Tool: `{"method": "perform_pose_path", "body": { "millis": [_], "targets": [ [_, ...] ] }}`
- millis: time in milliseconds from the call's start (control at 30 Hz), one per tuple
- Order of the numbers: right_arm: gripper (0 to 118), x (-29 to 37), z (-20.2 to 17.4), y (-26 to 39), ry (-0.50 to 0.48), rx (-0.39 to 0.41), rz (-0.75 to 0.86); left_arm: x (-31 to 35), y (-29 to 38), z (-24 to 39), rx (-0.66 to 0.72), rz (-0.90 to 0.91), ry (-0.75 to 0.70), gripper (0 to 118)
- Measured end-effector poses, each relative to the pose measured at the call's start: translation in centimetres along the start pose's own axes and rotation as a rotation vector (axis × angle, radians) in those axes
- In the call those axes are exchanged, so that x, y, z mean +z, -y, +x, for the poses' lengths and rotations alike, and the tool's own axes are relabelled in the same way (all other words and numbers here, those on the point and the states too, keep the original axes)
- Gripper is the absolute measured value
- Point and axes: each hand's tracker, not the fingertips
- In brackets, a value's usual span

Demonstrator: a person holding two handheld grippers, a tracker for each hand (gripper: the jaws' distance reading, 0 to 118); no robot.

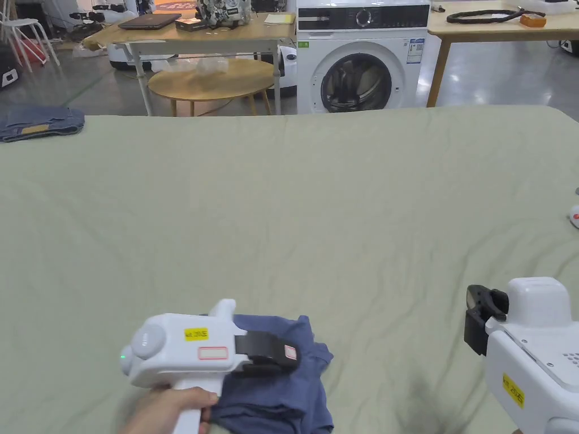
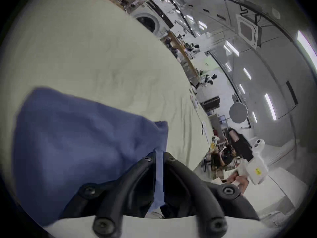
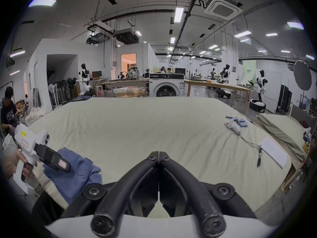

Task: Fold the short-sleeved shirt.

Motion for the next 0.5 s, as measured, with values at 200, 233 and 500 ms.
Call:
{"method": "perform_pose_path", "body": {
  "millis": [200, 233, 500],
  "targets": [
    [0, 0.6, 0.3, -0.3, 0.023, 0.018, 0.000, -4.0, 0.8, -2.1, 0.039, -0.047, 0.037, 0],
    [0, 0.8, 0.3, -0.3, 0.029, 0.028, 0.007, -3.9, 0.5, -2.6, 0.031, -0.036, 0.042, 0],
    [0, 0.6, -1.1, -0.9, 0.002, 0.045, 0.019, 5.0, 0.4, 2.6, -0.160, 0.108, 0.017, 0]
  ]
}}
